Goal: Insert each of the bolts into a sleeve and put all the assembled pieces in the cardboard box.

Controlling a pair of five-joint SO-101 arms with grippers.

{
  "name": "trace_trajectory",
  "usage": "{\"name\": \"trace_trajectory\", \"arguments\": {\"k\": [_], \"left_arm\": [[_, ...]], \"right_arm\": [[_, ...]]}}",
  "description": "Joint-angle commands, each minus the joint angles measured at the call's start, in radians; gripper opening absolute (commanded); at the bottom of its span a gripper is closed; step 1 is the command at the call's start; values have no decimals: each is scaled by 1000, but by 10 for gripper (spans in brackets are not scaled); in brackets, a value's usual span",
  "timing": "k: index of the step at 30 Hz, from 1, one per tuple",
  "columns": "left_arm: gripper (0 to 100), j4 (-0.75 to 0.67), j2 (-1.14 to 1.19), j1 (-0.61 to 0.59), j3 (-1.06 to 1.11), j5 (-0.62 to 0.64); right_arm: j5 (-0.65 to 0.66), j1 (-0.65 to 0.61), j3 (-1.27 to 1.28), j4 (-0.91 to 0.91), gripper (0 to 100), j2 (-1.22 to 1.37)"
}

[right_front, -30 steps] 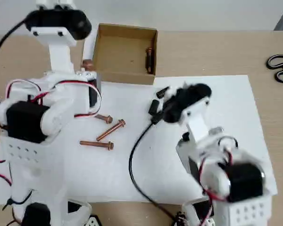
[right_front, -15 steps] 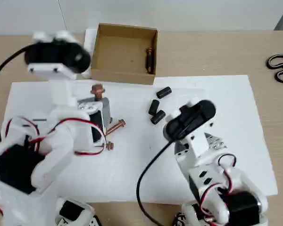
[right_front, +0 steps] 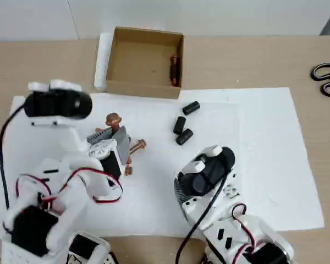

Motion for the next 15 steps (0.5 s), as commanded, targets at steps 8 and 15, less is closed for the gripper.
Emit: {"name": "trace_trajectory", "arguments": {"k": [8, 15], "left_arm": [[5, -207, -333, 87, 387, 95], [5, -210, -433, 127, 467, 92]], "right_arm": [[-86, -111, 71, -174, 4, 2], [-80, -154, 141, -298, 4, 8]]}}
